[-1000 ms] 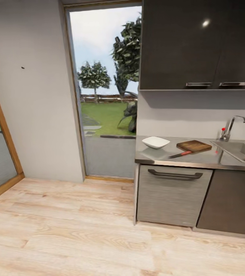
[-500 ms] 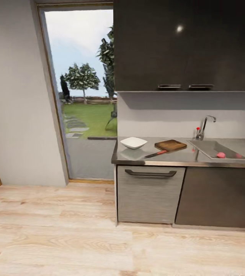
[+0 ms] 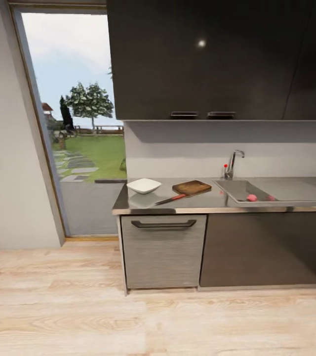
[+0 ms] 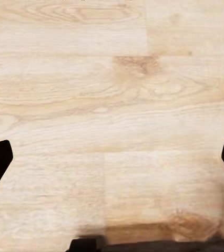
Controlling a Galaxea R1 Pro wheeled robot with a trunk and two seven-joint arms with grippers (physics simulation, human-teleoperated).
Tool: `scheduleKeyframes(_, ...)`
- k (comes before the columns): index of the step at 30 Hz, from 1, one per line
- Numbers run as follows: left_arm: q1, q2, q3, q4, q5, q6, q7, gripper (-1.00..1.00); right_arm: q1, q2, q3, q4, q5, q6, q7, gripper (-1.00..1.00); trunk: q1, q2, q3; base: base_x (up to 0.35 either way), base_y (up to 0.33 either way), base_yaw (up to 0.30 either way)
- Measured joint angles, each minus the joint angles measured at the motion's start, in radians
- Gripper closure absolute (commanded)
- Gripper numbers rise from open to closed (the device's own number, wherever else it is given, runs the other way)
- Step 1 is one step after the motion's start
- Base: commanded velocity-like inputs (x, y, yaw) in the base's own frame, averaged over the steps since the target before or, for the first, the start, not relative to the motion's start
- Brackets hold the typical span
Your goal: In the kitchen, take the Vidalia onion out of the sink, dice it on the chopping board with the paring knife, put the diced onion into the bowl on the countertop, then place both the paring knife and the chopping board into the sink.
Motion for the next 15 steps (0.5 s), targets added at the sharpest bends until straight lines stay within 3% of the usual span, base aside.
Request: scheduleKeyframes(15,0.0,0.0,0.0,0.001,0.002,0.0,0.001,-1.0,0.0,0.0,0.001,0.0,0.0,0.0,0.0,-1.0,0.0,0.0,0.0,0.158,-0.307,-0.003)
